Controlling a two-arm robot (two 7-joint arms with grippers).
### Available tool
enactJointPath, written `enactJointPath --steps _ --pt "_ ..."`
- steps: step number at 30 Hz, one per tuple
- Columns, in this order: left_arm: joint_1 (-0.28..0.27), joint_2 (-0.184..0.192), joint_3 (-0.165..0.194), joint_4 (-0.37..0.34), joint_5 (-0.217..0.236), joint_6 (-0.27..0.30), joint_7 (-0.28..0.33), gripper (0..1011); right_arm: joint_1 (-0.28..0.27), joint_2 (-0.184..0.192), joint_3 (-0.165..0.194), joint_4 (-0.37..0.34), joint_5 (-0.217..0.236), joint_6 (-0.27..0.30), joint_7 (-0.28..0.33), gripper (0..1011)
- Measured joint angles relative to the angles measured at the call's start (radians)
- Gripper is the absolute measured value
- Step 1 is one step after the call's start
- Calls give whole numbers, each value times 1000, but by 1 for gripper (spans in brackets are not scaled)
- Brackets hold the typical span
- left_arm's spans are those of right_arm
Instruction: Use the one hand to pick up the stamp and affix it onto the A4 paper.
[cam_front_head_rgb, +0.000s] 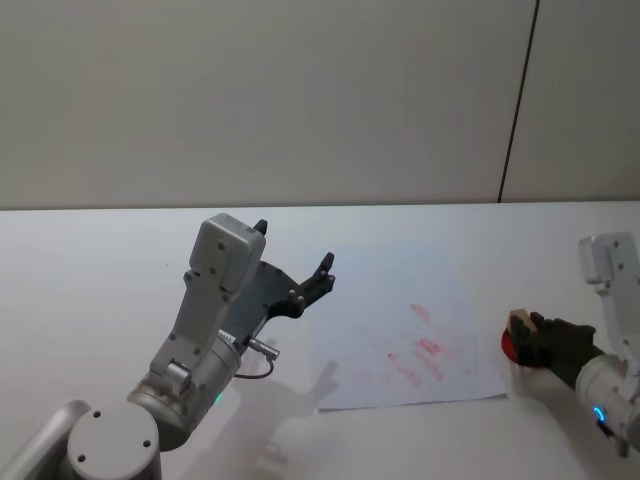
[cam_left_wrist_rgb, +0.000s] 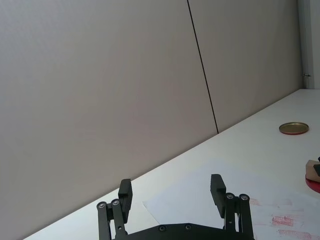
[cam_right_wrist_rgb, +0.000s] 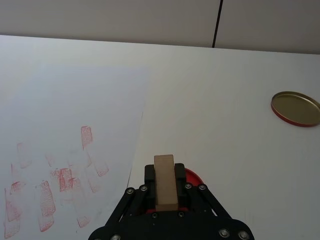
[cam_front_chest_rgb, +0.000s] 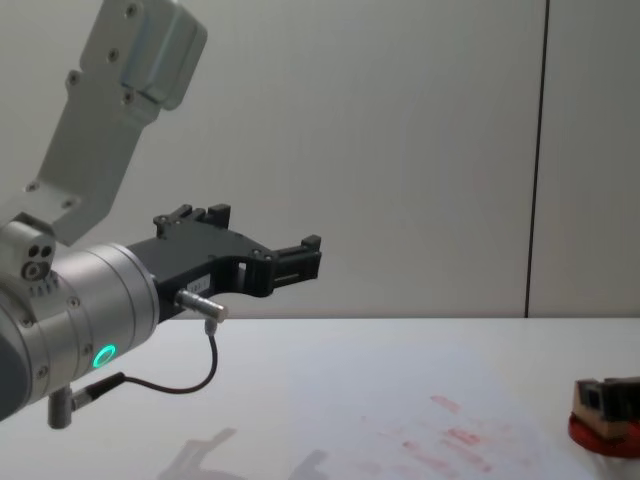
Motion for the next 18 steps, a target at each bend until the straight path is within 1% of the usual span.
enactJointPath --steps 10,18 --pt "0 0 0 0 0 0 0 993 12 -11 0 21 -3 9 -10 213" --pt "0 0 0 0 0 0 0 993 20 -18 7 35 17 21 -22 213"
